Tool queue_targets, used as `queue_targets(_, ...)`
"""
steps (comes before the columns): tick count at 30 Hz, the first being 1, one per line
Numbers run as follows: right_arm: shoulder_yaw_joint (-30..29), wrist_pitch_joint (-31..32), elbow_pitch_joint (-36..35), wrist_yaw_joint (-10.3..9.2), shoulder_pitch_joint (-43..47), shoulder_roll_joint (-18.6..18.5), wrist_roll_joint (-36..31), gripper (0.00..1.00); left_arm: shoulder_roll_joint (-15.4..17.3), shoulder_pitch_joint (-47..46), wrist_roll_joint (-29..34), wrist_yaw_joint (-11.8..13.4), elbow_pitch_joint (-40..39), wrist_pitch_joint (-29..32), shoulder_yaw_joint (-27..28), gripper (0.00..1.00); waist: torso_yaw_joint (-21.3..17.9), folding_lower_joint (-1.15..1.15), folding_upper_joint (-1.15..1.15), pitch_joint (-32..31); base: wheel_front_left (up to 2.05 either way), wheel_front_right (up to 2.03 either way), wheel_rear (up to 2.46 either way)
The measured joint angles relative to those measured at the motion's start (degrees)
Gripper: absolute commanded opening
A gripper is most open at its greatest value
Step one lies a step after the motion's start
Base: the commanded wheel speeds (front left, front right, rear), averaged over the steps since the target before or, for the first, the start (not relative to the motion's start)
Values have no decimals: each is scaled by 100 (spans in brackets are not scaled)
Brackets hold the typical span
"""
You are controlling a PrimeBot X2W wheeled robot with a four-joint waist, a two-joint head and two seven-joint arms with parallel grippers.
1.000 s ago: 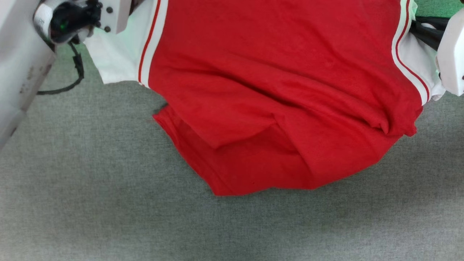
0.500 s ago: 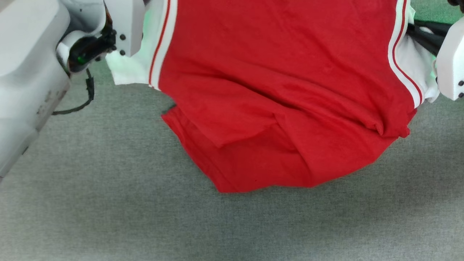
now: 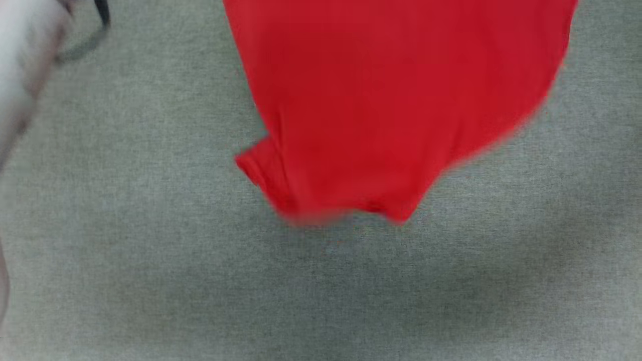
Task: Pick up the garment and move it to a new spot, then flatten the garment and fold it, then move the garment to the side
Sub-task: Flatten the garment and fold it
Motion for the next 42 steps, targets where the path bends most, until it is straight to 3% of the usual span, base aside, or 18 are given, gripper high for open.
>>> queue_targets(5, -527, -838, 1201, 0, -1054, 591, -608, 0, -271, -856, -7, 43, 420, -203, 739, 0, -67, 0, 0, -45, 0, 0, 0)
queue_targets(9, -950, -1088, 1808, 1, -1722, 932, -989, 0, -346, -1260, 171, 23, 147, -213, 1890, 0, -98, 0, 0, -107, 0, 0, 0)
queue_targets(14, -1191, -1105, 1849, 1, -1553, 1006, -1458, 0, -428, -547, 689, -33, -15, -226, 2381, 0, -101, 0, 0, -258, 0, 0, 0)
queue_targets(19, -1234, -1115, 1617, 1, -274, 989, -1688, 0, -301, 920, 478, -54, -814, -224, 2187, 0, -113, 0, 0, -446, 0, 0, 0)
queue_targets(23, -1180, -1114, 1154, 1, 1018, 858, -1571, 0, 166, 2386, 56, -54, -1696, -222, 1742, 0, -122, 0, 0, -587, 0, 0, 0)
queue_targets(27, -1228, -1113, 576, 1, 2328, 591, -1150, 0, 497, 3568, -193, -55, -2434, -222, 1560, 0, -119, 0, 0, -700, 0, 0, 0)
queue_targets(34, -1174, -905, -792, 1, 4314, 46, -402, 0, 728, 5281, -180, -55, -3256, -222, 1399, 0, -69, 0, 0, -959, 0, 0, 0)
queue_targets(42, -1439, -311, -2115, 0, 5882, -621, -27, 0, 873, 6820, 159, -55, -3783, -226, 1855, 0, -68, 0, 0, -1362, 0, 0, 0)
